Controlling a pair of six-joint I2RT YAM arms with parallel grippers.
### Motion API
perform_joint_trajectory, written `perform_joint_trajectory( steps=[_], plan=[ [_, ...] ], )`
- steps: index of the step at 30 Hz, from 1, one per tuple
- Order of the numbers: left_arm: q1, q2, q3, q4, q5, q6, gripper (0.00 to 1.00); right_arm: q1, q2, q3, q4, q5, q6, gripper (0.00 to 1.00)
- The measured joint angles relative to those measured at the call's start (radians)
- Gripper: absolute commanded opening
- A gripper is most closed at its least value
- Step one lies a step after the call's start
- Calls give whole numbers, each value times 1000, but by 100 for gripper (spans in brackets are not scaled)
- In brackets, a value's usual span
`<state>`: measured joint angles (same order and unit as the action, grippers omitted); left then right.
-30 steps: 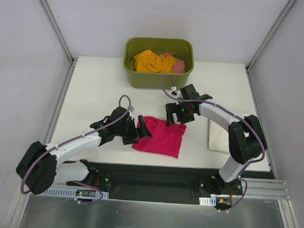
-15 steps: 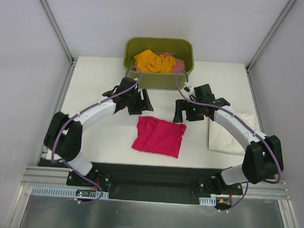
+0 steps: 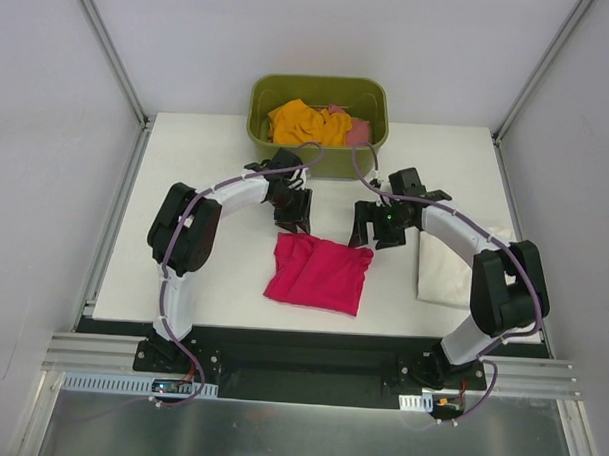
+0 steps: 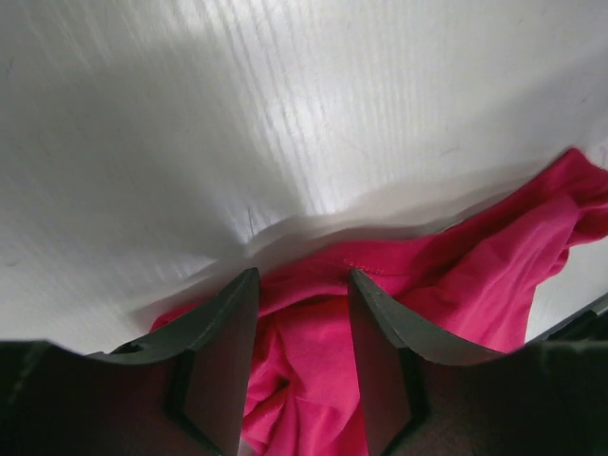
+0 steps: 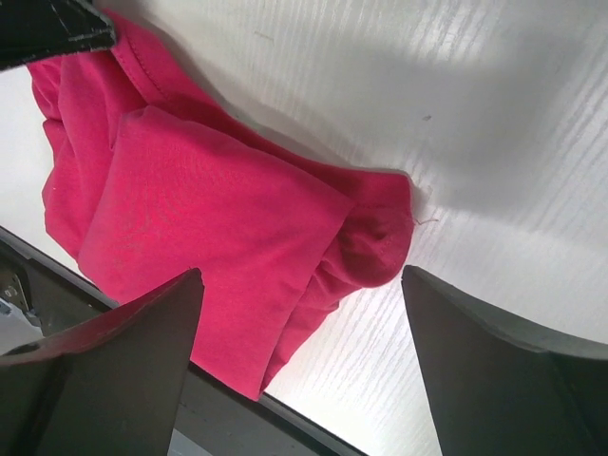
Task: Fold and stack the t-shirts
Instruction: Smooth out wrinkles on the folded tshirt
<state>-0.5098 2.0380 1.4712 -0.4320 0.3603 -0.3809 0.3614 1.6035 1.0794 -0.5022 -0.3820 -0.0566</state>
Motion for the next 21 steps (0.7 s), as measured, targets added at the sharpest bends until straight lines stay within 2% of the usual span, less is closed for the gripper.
perform_joint_trajectory(
  steps=[5, 8, 11, 12, 17, 21],
  plan=[
    [0, 6, 0, -42, 23, 27, 42, 0, 53, 29, 1, -22, 0, 88],
    [-2, 6, -3, -51, 28, 33, 35, 0, 80, 45, 2, -32, 0, 87],
    [-6, 5, -12, -53, 34, 35, 12, 0, 93, 53, 5, -45, 0, 85],
    [-8, 5, -16, -56, 34, 37, 0, 0, 95, 54, 5, -47, 0, 84],
    [-13, -13, -27, -71, 32, 50, 0, 0, 95, 56, 8, -55, 0, 77],
    [-14, -47, -25, -76, 32, 52, 0, 0, 97, 58, 8, -65, 0, 76]
  ],
)
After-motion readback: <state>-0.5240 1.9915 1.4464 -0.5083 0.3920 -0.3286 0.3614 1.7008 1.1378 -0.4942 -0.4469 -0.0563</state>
